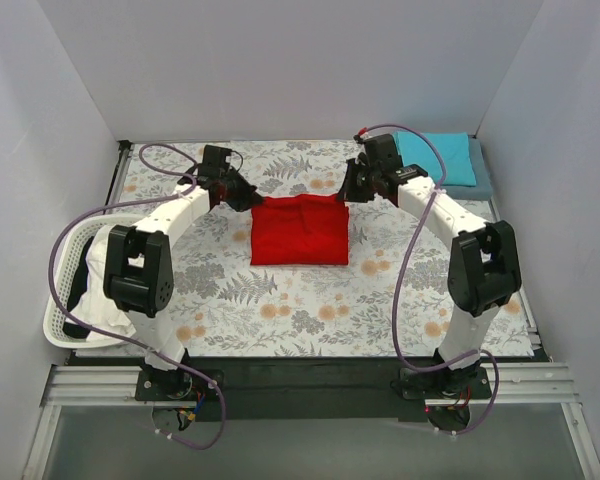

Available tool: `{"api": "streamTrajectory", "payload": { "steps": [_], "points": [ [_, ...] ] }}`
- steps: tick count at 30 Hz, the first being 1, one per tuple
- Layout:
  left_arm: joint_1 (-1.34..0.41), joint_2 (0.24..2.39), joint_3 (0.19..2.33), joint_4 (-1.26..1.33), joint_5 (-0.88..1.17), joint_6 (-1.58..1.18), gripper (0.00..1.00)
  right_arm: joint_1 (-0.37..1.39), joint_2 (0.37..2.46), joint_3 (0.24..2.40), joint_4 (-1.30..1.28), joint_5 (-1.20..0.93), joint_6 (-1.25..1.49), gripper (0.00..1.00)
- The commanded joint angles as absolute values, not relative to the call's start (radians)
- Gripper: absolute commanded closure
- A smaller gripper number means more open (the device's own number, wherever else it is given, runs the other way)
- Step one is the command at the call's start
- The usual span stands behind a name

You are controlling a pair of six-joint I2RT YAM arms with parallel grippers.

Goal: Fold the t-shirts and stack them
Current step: Fold the tshirt

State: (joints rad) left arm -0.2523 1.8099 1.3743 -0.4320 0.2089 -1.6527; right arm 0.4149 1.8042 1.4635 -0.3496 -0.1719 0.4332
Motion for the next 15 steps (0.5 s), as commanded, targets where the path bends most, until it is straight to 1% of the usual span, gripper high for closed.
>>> {"api": "streamTrajectory", "payload": {
  "steps": [1, 5, 11, 15],
  "points": [
    [-0.232, 1.839, 1.428, -0.397, 0.23, -1.643, 1.0, 0.393, 1.845, 1.552, -0.331, -0.193, 0.407, 0.99],
    [-0.212, 1.905, 1.477, -0.373, 0.241, -1.646, 1.0, 0.373, 1.911, 1.604, -0.307, -0.204, 0.402, 0.99],
    [-0.17, 1.986, 1.491, -0.308, 0.265, -1.663, 1.0, 0.342, 2.052, 1.706, -0.291, -0.227, 0.394, 0.99],
    [-0.144, 2.057, 1.509, -0.235, 0.304, -1.657, 1.0, 0.322, 2.163, 1.811, -0.287, -0.241, 0.394, 0.99]
  ]
}}
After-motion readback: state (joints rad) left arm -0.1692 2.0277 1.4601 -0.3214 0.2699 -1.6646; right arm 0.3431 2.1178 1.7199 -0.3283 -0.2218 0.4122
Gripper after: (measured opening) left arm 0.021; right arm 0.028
